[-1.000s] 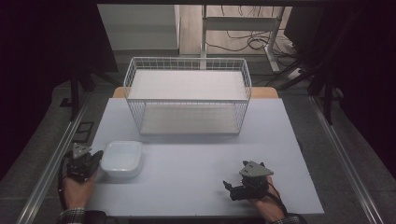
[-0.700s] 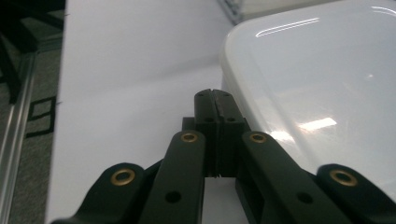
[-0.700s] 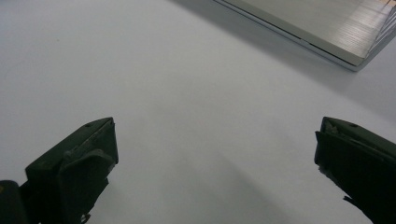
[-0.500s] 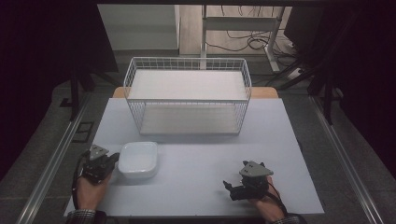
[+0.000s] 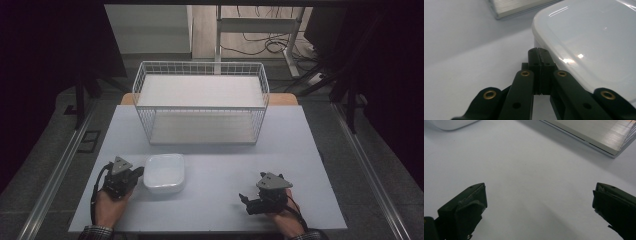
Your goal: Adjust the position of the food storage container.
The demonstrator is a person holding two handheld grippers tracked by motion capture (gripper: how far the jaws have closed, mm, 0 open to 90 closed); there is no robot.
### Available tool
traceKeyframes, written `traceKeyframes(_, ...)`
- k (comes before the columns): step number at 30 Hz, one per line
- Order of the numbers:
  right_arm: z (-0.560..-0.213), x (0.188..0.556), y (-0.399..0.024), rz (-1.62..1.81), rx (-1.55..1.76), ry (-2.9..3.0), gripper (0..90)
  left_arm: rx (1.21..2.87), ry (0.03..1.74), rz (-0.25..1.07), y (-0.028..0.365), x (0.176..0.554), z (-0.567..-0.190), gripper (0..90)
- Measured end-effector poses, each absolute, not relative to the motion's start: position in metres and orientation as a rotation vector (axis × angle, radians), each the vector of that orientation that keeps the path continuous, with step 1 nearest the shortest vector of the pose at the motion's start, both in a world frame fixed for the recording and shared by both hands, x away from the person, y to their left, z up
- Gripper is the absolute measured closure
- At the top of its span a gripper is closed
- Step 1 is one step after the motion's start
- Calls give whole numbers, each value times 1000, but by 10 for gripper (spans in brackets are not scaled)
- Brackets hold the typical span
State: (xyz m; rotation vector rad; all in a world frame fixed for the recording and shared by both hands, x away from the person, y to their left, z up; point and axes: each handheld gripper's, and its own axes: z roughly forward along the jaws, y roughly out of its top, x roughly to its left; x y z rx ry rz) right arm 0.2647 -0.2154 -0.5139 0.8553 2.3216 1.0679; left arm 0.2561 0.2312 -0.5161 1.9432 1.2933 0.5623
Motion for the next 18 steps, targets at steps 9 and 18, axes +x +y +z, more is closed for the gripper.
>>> traceKeyframes(9,-513,265,-217,1077,865,2313,0,1962,1213,518,204,262,-516,898)
traceKeyframes(18,-513,266,-217,1082,879,2305,0,2003,1142,466,178,266,-517,898)
